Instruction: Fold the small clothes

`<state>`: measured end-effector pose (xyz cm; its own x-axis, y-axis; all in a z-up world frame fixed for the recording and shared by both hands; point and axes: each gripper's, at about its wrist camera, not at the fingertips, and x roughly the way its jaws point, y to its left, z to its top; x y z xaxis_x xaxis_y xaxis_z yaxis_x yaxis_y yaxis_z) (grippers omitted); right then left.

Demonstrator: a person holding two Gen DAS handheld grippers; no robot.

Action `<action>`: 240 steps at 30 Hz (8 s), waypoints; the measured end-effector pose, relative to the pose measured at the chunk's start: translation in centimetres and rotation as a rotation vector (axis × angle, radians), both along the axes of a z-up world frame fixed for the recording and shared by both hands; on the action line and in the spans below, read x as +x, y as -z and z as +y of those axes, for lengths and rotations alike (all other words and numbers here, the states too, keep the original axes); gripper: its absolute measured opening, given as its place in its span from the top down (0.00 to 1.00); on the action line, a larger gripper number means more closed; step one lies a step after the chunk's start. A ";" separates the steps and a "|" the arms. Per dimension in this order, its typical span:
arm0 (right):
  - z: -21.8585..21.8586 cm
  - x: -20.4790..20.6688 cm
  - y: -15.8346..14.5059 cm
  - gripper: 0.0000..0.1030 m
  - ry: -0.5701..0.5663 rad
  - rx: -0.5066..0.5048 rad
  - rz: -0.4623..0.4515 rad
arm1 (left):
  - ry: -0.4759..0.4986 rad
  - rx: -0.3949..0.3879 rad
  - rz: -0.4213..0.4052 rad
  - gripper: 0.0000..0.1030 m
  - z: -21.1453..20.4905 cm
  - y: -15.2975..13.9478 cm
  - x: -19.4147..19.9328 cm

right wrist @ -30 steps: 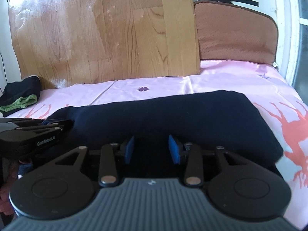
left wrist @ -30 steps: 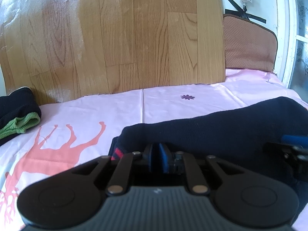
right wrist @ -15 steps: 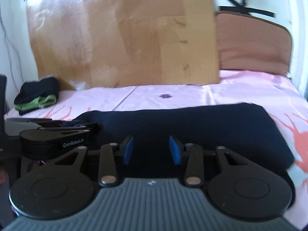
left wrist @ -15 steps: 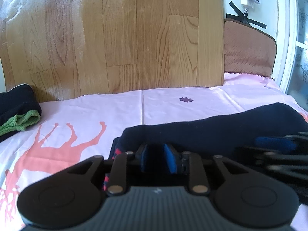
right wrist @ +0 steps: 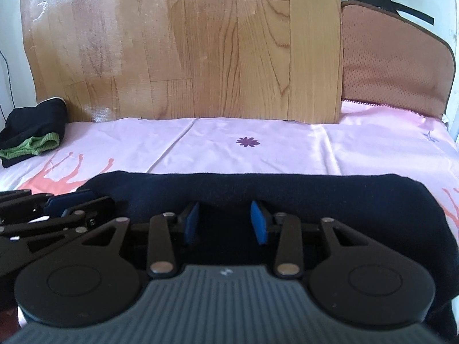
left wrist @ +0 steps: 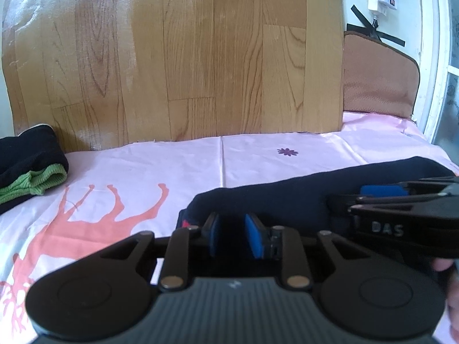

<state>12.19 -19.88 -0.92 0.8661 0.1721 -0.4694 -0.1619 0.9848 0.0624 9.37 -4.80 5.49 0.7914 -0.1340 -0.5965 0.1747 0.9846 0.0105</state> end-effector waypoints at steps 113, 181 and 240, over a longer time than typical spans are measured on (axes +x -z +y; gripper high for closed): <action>-0.1 2.9 2.0 0.49 -0.307 0.555 0.074 | 0.243 -0.533 0.350 0.44 4.5 -0.6 5.1; -9.7 -8.2 7.0 0.08 0.499 0.341 -0.121 | 0.070 0.065 -0.028 0.00 -8.8 1.2 -5.1; -9.4 -9.1 6.8 0.00 0.521 0.336 -0.158 | 0.100 0.067 0.032 0.00 -9.3 1.7 -4.8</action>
